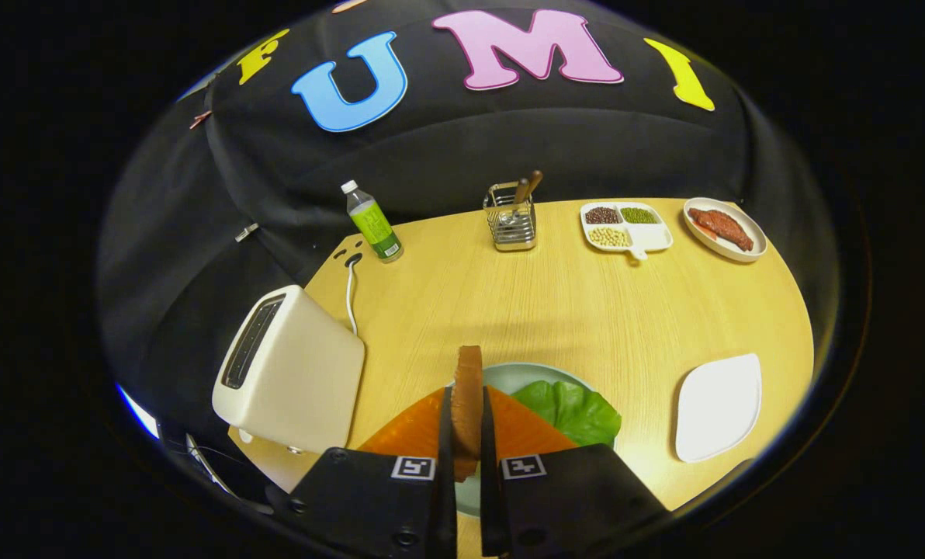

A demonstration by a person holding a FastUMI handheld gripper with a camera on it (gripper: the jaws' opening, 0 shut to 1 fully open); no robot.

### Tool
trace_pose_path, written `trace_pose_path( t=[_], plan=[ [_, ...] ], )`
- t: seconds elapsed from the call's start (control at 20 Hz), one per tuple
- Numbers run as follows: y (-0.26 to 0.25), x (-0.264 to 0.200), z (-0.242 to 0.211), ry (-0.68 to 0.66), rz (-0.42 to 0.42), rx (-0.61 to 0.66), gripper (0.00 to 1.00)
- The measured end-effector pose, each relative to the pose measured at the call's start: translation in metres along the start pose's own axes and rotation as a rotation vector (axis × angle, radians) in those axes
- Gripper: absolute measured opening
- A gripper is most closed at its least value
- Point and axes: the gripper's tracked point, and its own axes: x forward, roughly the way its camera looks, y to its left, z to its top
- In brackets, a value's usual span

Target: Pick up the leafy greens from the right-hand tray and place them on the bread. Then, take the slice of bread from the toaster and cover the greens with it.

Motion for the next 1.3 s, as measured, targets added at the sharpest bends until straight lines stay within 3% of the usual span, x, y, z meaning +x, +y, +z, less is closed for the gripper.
trace_pose_path(
  t=[0.3, 0.45, 0.7, 0.75, 0.85, 1.05, 1.3],
  plan=[
    [-0.035, -0.001, -0.012, 0.022, -0.046, 0.008, 0.25],
    [-0.054, 0.001, -0.022, 0.054, -0.076, -0.008, 0.45],
    [-0.069, -0.004, -0.028, 0.063, -0.081, -0.062, 0.65],
    [-0.069, -0.006, -0.029, 0.065, -0.07, -0.084, 0.79],
    [-0.074, -0.013, -0.025, 0.046, -0.063, -0.137, 0.97],
    [-0.07, -0.037, -0.001, -0.045, -0.035, -0.204, 0.99],
    [-0.069, -0.093, 0.059, -0.251, -0.042, -0.257, 0.99]
  ],
)
